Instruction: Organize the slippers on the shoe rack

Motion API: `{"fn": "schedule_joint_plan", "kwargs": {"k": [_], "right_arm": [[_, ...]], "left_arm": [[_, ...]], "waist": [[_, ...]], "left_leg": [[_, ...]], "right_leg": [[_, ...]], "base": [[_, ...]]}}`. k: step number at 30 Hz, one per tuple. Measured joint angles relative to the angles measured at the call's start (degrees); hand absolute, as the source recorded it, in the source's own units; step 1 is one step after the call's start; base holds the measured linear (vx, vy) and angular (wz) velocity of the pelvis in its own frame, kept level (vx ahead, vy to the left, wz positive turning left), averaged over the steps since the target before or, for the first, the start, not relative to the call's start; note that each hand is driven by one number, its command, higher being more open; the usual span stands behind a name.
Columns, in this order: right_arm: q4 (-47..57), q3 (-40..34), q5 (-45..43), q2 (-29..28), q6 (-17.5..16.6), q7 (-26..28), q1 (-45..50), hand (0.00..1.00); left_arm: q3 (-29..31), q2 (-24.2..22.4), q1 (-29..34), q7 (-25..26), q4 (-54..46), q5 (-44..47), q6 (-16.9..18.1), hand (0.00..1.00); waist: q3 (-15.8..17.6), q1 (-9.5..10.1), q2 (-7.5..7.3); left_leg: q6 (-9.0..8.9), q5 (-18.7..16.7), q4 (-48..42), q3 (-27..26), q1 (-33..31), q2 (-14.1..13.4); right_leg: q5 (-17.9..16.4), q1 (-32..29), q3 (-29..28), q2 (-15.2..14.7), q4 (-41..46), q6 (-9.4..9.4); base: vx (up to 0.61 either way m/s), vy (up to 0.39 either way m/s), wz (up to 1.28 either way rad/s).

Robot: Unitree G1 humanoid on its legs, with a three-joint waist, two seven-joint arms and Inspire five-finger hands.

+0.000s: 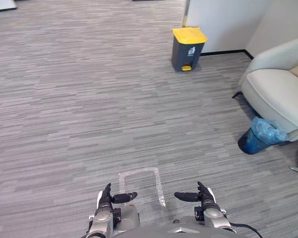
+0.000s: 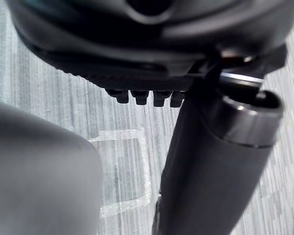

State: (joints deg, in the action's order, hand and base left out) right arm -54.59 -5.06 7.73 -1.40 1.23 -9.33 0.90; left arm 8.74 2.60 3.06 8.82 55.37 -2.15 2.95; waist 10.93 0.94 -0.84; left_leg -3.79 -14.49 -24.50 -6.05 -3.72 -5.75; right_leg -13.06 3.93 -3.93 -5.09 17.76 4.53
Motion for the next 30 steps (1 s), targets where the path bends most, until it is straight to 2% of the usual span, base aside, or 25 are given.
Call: {"fn": "schedule_joint_plan", "kwargs": {"k": [1,3,4,6,7,8,9,10,11,12,14,16,17,18,20,21,23,25,26,27,28,30], "right_arm": [[0.2,0.0,0.0,-0.3,-0.1,0.0,-0.1,1.00],[-0.2,0.2,0.0,-0.4,-0.2,0.2,-0.5,1.00],[-1.3,1.3,0.1,-0.3,-0.2,0.3,-1.4,1.00],[-1.9,2.0,0.2,-0.4,-0.3,0.4,-1.9,1.00],[-2.5,2.4,0.2,-0.5,-0.2,0.4,-2.6,1.00],[-2.5,2.6,0.2,-0.5,-0.2,0.5,-2.9,1.00],[-2.6,2.6,0.2,-0.5,-0.1,0.5,-3.0,1.00],[-2.5,2.5,0.2,-0.1,-0.1,0.5,-2.9,1.00],[-2.6,2.3,1.1,0.9,-0.2,0.4,-3.0,1.00],[-2.8,2.1,1.2,1.8,-0.2,0.4,-2.9,1.00],[-4.3,1.5,1.2,3.4,-0.2,0.1,-2.2,1.00],[-5.2,1.2,1.2,5.0,-0.2,0.0,-1.5,1.00],[-5.3,1.1,1.2,5.1,-0.2,-0.1,-1.4,1.00],[-5.4,1.1,1.2,5.0,-0.2,0.0,-1.1,1.00],[-5.7,1.2,1.2,4.9,-0.1,0.0,-1.3,1.00],[-5.9,1.2,1.2,4.7,0.0,-0.1,-1.4,1.00],[-6.3,1.1,1.2,4.8,0.1,-0.2,-1.7,1.00],[-6.6,0.5,1.2,4.8,0.2,-0.3,-1.9,1.00],[-6.5,0.5,1.2,4.6,0.3,-0.5,-1.9,1.00],[-5.9,0.6,1.2,5.2,0.2,-0.3,-2.1,1.00],[-5.8,0.5,1.2,5.7,0.2,-0.4,-2.1,1.00],[-5.8,-0.1,1.1,5.0,0.2,-0.6,-1.9,1.00]], "left_arm": [[-0.1,-0.1,0.3,-0.1,0.4,-0.1,0.0,1.00],[-0.1,0.0,0.1,-0.1,1.1,-0.1,0.0,1.00],[-1.1,0.6,0.4,-0.1,1.5,-0.2,0.0,1.00],[-1.6,1.2,0.3,-0.2,2.3,-0.2,0.1,1.00],[-1.7,1.6,0.1,-0.3,2.8,-0.2,0.0,1.00],[-1.6,1.8,-0.4,-0.3,3.6,0.0,-0.3,1.00],[-1.7,2.0,-0.5,-0.3,3.7,0.1,-0.6,1.00],[-1.7,2.3,-0.7,-0.5,4.3,0.3,-0.7,1.00],[-2.1,1.8,-1.1,-0.7,5.1,0.4,-1.0,1.00],[-2.9,1.2,-1.3,-0.9,5.1,0.4,-1.0,1.00],[-3.4,0.2,-0.9,-1.3,4.6,0.3,-0.8,1.00],[-3.5,-0.5,-0.1,-1.8,3.6,0.3,-0.3,1.00],[-3.3,-0.5,0.0,-1.9,3.4,0.3,-0.4,1.00],[-3.1,0.0,-0.1,-1.9,3.3,0.3,-0.5,1.00],[-2.6,0.0,-0.5,-1.9,3.3,0.4,-0.5,1.00],[-1.8,0.0,-1.1,-1.9,3.4,0.4,-0.5,1.00],[-0.6,-0.2,-1.5,-1.9,3.2,0.4,-0.4,1.00],[-0.6,-0.3,-1.6,-1.8,2.3,0.5,-0.1,1.00],[-0.5,-0.6,-1.5,-1.7,2.1,0.5,0.3,1.00],[-0.6,-1.0,-1.6,-1.6,2.2,0.5,0.3,1.00],[-0.7,-1.2,-2.0,-1.5,2.8,0.5,-0.1,1.00],[-1.0,-0.6,-1.9,-1.3,2.7,0.6,0.1,1.00]], "waist": [[-0.2,-0.12,0.25],[-0.2,-0.02,0.26],[-0.5,-0.10,0.49],[-0.7,-0.27,0.74],[-0.6,-0.58,0.80],[-0.6,-0.59,0.83],[-0.6,-0.58,0.71],[-0.7,-0.87,0.68],[-0.7,-1.17,2.02],[-0.2,-1.27,2.01],[-0.5,-1.21,2.41],[-0.8,-1.19,4.27],[-0.9,-1.10,4.36],[-1.3,-0.95,3.63],[-1.1,-0.71,3.36],[-0.7,0.30,3.27],[0.2,1.33,2.53],[0.7,1.86,2.43],[0.8,2.02,2.81],[1.0,2.14,4.60],[1.3,1.83,4.87],[0.9,1.59,3.16]], "left_leg": [[1.07,-0.5,0.4,-3.0,2.1,0.0],[1.50,-0.6,1.8,-6.5,5.1,-0.1],[2.21,-0.7,4.4,-10.1,8.5,-0.1],[2.43,-0.9,6.1,-12.1,9.9,-0.5],[2.43,-0.9,7.1,-13.4,10.4,-0.8],[2.43,-0.9,7.7,-14.4,10.6,-1.0],[2.39,-0.9,7.7,-14.7,10.7,-0.8],[2.30,-0.9,7.7,-14.6,11.2,-0.8],[2.40,-0.8,7.0,-14.0,11.6,-0.9],[2.80,-0.9,2.2,-12.1,10.0,-1.1],[0.35,-2.9,4.8,-9.9,10.5,-0.6],[0.07,0.6,5.1,-10.0,9.0,-3.2],[-0.45,-0.2,2.9,-10.5,8.7,-4.2],[-0.50,-0.2,-1.0,-10.7,6.8,-5.0],[-0.47,-0.2,-6.8,-10.9,4.6,-6.2],[1.62,0.7,-15.0,-10.1,1.1,-7.1],[1.03,-4.5,-13.9,-6.2,0.4,-4.4],[0.67,-6.0,-8.2,0.9,-1.9,-0.2],[0.19,-5.1,-2.6,6.9,-3.1,2.1],[-1.93,-0.5,1.3,10.3,-2.8,2.1],[0.47,1.7,1.9,9.6,-1.2,3.1],[1.10,1.4,2.5,7.5,0.0,4.0]], "right_leg": [[-0.1,-1.3,0.7,-0.7,3.2,0.16],[-0.1,-2.5,3.0,-1.8,6.5,0.20],[0.3,-4.0,11.3,-3.9,9.8,-0.05],[-0.8,-5.1,19.1,-5.2,11.3,-1.43],[-1.5,-6.3,23.7,-5.3,11.4,-2.57],[-1.8,-8.6,26.3,-3.7,10.3,-3.71],[-0.9,-9.5,26.4,-2.5,8.0,-4.67],[-0.4,-9.3,26.2,-1.7,6.8,-6.05],[0.7,-8.0,25.9,-0.8,5.5,-6.52],[0.8,-4.8,25.2,-0.7,2.4,-6.52],[2.0,-0.7,25.2,0.0,-1.8,-6.31],[2.3,1.8,24.8,2.6,-4.8,-6.06],[2.3,2.2,24.0,3.5,-5.4,-5.91],[2.7,2.2,22.3,3.8,-7.0,-5.55],[3.6,2.5,19.7,4.7,-8.8,-5.55],[4.5,3.5,16.4,5.0,-10.1,-5.91],[4.8,4.4,12.3,3.8,-10.4,-5.75],[4.8,4.7,7.7,2.2,-10.2,-5.47],[3.9,3.7,4.0,1.7,-8.9,-4.02],[3.0,2.8,1.3,2.7,-7.4,-2.39],[2.3,2.7,-0.9,2.1,-5.9,-1.31],[1.3,1.8,-1.1,0.6,-4.2,-0.86]], "base": [[0.24,0.279,-1.24],[0.17,0.169,-1.13],[0.14,0.126,-1.08],[0.17,0.084,-0.88],[0.18,-0.016,-0.83],[0.16,-0.087,-0.77],[0.13,-0.096,-0.63],[0.12,-0.060,-0.46],[0.20,-0.063,-0.39],[0.18,-0.062,-0.31],[0.15,-0.081,-0.12],[0.08,0.001,-0.18],[0.09,0.042,-0.43],[0.11,0.041,-0.64],[0.11,0.023,-0.79],[0.16,0.100,-1.10],[0.13,0.116,-1.19],[0.11,0.211,-1.31],[0.14,0.293,-1.58],[0.16,0.317,-1.61],[0.15,0.260,-1.12],[0.15,0.178,-0.59]]}}
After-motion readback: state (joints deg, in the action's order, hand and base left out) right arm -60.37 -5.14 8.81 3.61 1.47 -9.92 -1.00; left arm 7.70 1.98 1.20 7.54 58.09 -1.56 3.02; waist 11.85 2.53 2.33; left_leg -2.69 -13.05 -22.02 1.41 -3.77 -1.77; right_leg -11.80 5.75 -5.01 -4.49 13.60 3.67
